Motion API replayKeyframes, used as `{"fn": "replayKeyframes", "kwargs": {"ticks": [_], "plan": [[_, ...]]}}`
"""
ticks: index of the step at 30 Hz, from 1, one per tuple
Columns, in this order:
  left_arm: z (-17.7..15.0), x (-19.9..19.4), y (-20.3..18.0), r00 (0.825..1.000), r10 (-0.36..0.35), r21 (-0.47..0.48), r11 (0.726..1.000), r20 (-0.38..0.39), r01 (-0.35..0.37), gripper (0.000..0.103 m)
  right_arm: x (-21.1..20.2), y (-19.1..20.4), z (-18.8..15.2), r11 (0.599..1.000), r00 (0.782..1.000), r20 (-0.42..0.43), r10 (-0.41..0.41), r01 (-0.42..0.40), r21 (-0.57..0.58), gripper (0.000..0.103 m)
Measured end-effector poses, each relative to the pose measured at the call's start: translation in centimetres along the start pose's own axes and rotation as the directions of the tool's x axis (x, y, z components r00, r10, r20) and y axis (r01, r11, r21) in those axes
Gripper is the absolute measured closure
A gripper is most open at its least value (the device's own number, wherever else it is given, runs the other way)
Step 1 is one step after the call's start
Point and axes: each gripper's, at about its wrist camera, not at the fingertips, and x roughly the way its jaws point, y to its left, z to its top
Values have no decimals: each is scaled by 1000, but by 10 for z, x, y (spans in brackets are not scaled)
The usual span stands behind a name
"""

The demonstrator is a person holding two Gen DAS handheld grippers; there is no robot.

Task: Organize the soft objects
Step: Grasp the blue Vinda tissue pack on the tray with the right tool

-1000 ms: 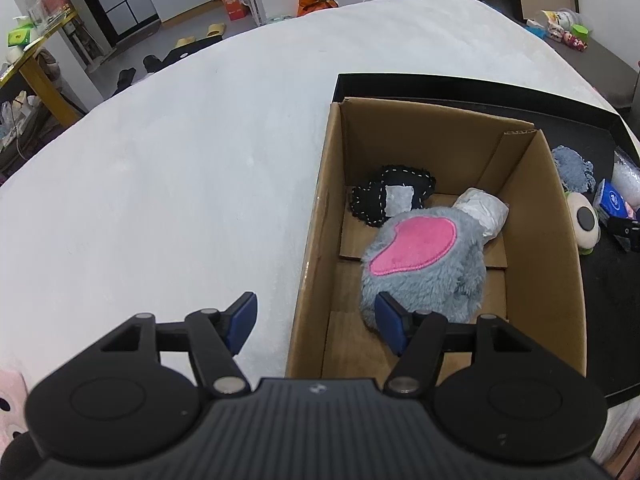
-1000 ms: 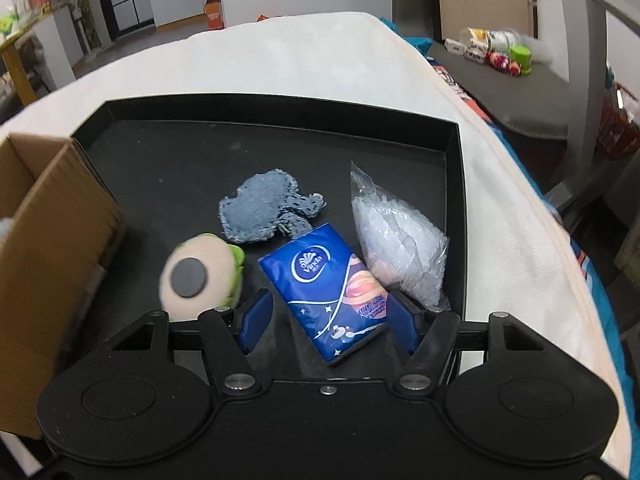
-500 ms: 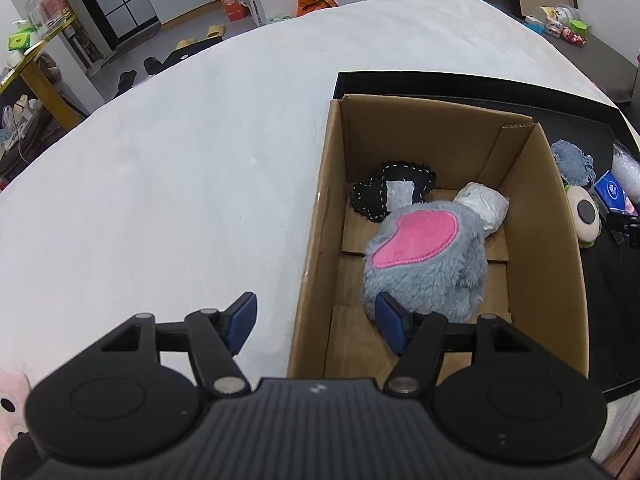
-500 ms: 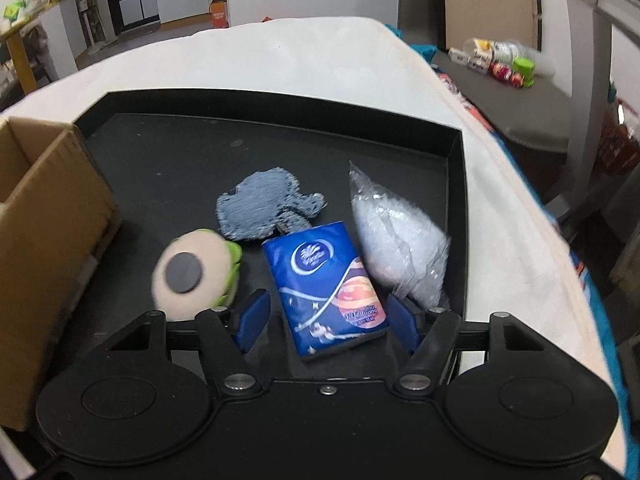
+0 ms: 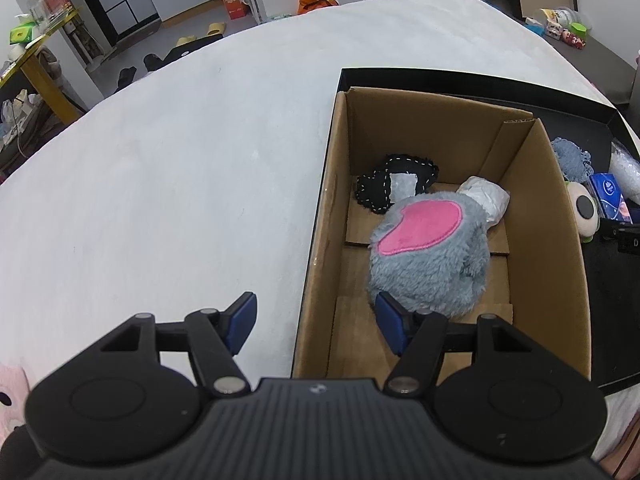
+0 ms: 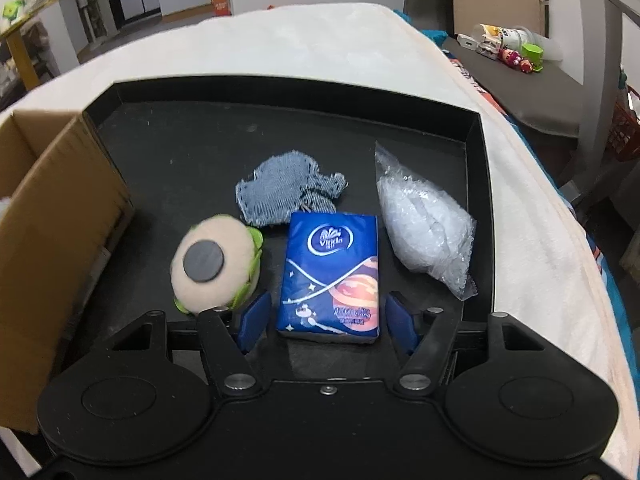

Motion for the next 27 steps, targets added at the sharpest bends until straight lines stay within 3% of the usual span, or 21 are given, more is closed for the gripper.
{"fn": "replayKeyframes", "kwargs": {"ticks": [9, 13, 17, 27], "plan": [[-2, -1, 1, 1000, -2, -1, 1000, 4, 2, 39, -14, -5, 1, 998, 1000, -8, 2, -2, 62, 52], [-2, -3, 2, 1000, -8, 4, 1000, 6, 8, 39, -33, -2, 5, 995, 999, 25, 45, -47, 84, 52], [-1, -7, 4, 1000, -23, -3, 1000, 12, 23, 39, -42, 6, 2, 993, 996, 16, 90, -91, 78, 52], [-2, -16, 10, 998, -64, -8, 998, 21, 64, 39, -64, 34, 19, 994, 993, 42, 108, -109, 10, 52]]}}
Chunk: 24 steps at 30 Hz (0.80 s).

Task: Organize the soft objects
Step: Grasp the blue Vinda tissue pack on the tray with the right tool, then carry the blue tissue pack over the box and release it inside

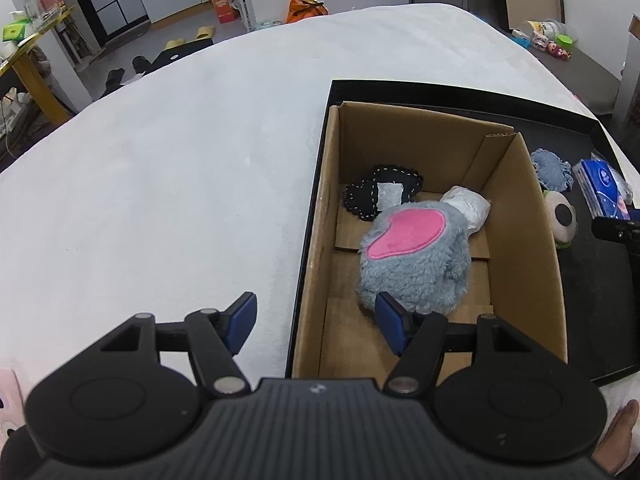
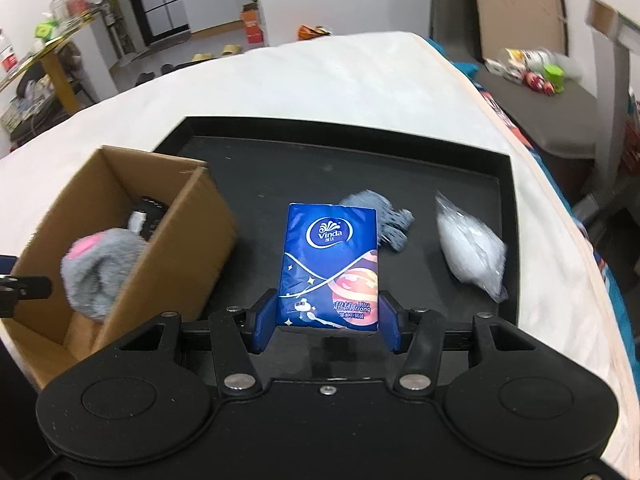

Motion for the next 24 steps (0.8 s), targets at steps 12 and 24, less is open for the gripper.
{"fn": "replayKeyframes", "kwargs": {"ticks": [12, 24], "plan": [[-6, 7, 13, 999, -44, -37, 998, -10, 44, 43, -29, 44, 16, 999, 998, 44, 46, -45, -21, 52], [-14, 14, 23, 994, -112, -74, 991, -13, 111, 66, -32, 92, 29, 995, 995, 52, 89, -87, -49, 52]]}}
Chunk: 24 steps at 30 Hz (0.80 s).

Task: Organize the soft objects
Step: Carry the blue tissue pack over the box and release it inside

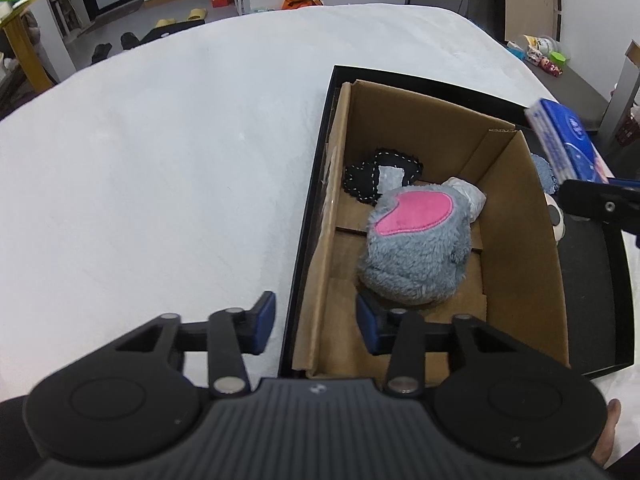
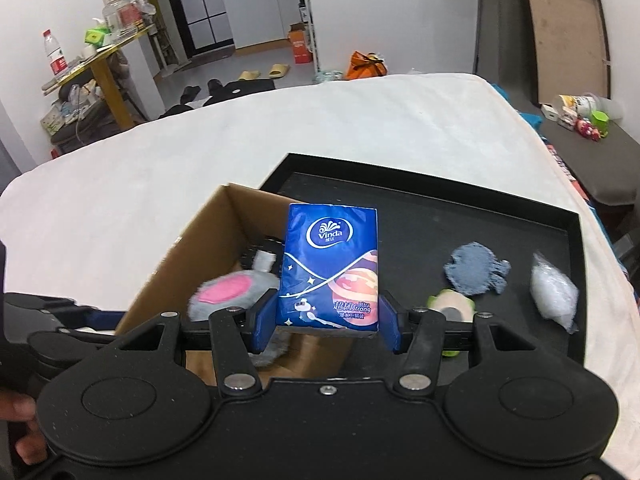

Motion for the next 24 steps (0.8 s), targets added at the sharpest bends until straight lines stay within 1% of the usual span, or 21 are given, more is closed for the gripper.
{"fn": "replayKeyframes", "kwargs": {"ticks": [1, 4, 9, 13, 15, 24], "plan": [[0, 1, 1, 1000, -4, -2, 1000, -2, 4, 72, 1, 3, 1, 1000, 1000, -1, 3, -3, -2, 52], [-1, 2, 2, 1000, -22, -11, 1000, -11, 22, 83, 3, 12, 4, 1000, 1000, -4, 11, -11, -4, 52], [-2, 4, 4, 1000, -9, -14, 1000, -20, 9, 91, 5, 22, 7, 1000, 1000, -4, 28, -28, 1, 51], [-2, 3, 6, 1000, -15, -21, 1000, -21, 15, 91, 10, 27, 4, 998, 998, -25, 59, -59, -13, 47], [-2, 3, 6, 1000, -12, -20, 1000, -19, 12, 91, 11, 30, 1, 999, 999, -36, 40, -41, -30, 43], [-4, 1, 5, 1000, -6, -18, 1000, -14, 6, 92, 5, 11, -10, 1000, 998, -64, 1, -2, -17, 42]]}}
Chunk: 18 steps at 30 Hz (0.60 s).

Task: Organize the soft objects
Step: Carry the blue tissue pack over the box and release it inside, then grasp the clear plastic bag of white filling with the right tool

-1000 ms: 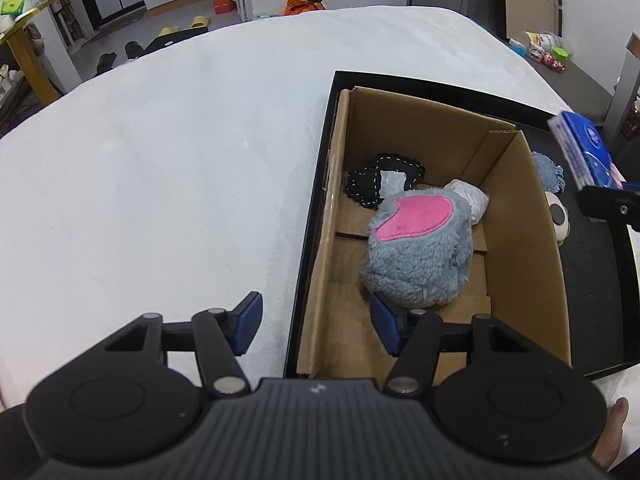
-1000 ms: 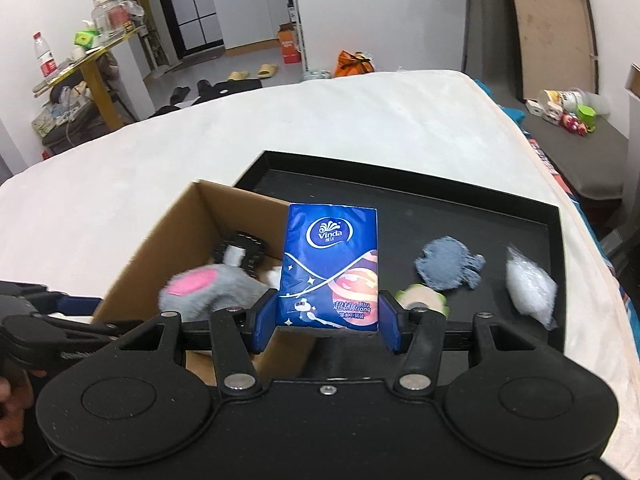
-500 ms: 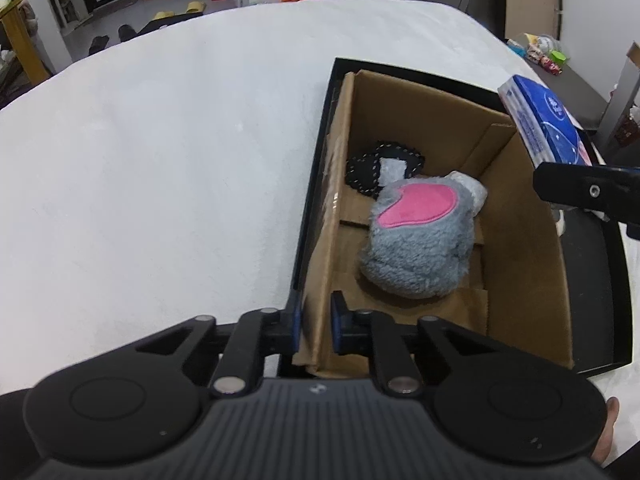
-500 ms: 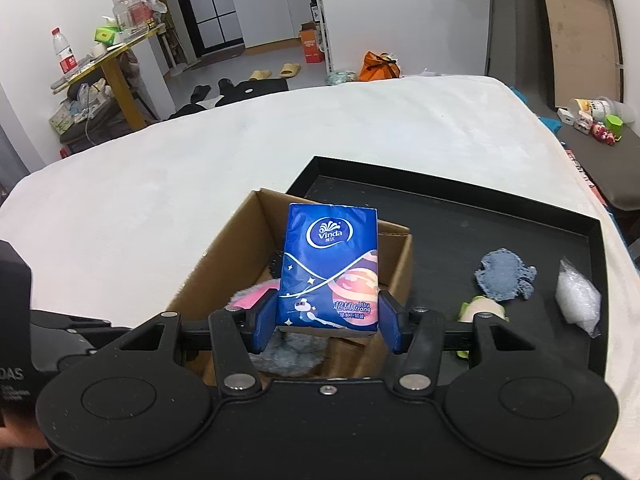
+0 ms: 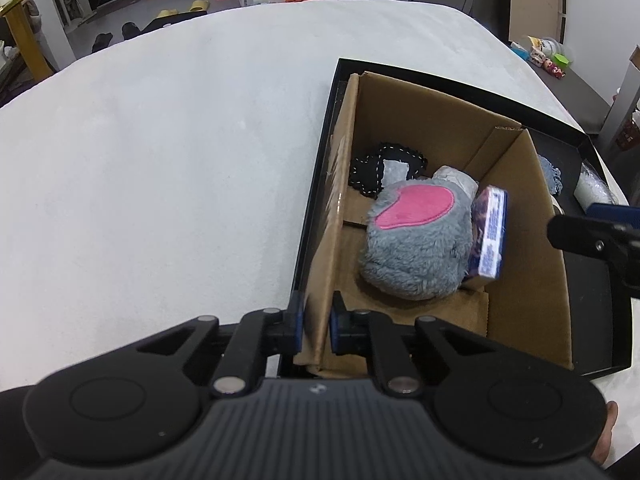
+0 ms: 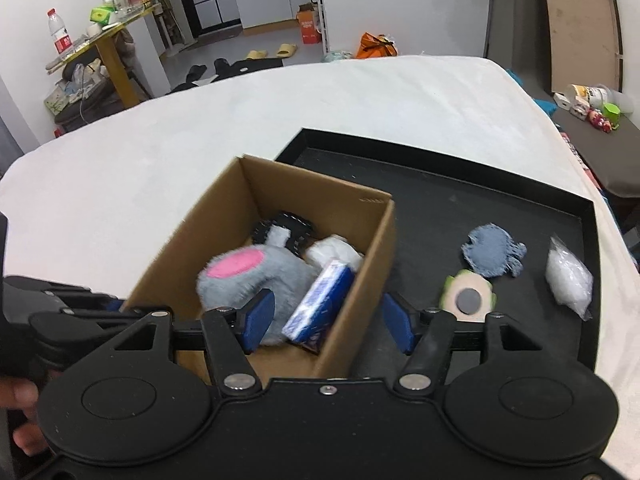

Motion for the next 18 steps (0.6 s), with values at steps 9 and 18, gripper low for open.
{"fn": "replayKeyframes", "kwargs": {"ticks": [9, 18], "plan": [[5, -2, -10, 999, 33, 37, 999, -2, -33, 92, -2, -27, -8, 1000, 1000, -13, -28, 28, 3, 42], [10, -2, -19, 998, 66, 59, 996, 5, -66, 90, -2, -61, -9, 996, 996, 19, -90, 90, 21, 42]]}}
